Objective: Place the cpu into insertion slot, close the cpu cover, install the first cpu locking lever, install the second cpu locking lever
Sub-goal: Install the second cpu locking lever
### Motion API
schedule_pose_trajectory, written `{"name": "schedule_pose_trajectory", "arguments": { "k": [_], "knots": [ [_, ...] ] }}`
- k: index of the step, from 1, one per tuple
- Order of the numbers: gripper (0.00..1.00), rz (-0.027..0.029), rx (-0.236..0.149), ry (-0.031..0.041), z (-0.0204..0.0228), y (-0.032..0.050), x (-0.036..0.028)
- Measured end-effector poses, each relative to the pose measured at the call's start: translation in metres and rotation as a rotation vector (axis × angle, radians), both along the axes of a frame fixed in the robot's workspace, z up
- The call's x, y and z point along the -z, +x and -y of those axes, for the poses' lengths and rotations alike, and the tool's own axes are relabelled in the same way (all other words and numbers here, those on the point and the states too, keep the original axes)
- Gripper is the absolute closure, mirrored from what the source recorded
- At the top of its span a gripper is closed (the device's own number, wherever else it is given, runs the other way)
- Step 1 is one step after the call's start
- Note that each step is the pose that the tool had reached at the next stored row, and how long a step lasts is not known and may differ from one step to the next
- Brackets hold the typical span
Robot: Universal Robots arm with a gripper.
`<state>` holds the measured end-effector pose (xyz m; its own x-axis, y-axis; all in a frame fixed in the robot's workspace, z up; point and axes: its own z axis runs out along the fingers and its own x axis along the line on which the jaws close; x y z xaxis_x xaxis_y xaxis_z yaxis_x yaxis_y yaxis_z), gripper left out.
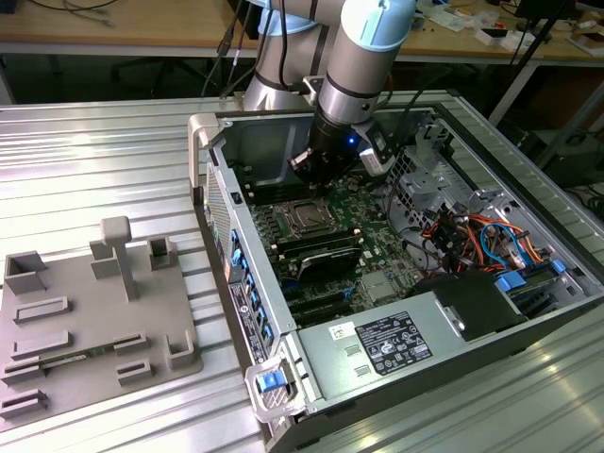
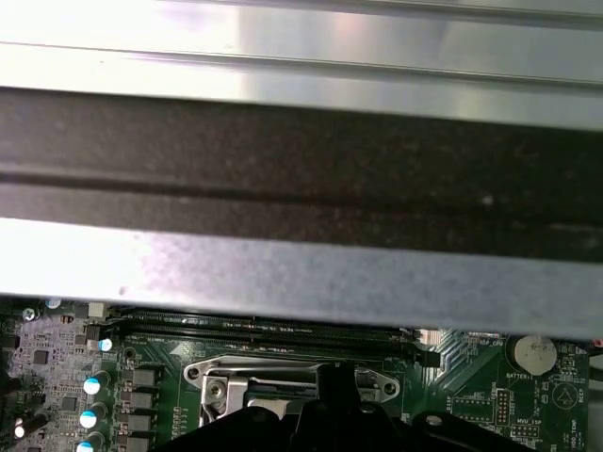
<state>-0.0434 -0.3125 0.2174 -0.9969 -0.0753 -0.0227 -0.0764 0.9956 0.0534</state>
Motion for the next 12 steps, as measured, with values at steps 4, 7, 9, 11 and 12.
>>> {"name": "schedule_pose_trajectory", "arguments": {
  "k": [4,7,9,11,12],
  "knots": [
    [0.89,0.0,0.0,0.0,0.0001,0.0,0.0],
    [0.89,-0.0001,0.0,-0.0002,0.0011,0.0,-0.0001],
    [0.89,0.0,0.0,0.0,0.0026,0.0,0.0],
    [0.89,-0.0001,0.0,-0.0001,0.0047,0.0,0.0],
    [0.89,-0.0001,0.0,-0.0001,0.0058,0.0,0.0]
  ]
}}
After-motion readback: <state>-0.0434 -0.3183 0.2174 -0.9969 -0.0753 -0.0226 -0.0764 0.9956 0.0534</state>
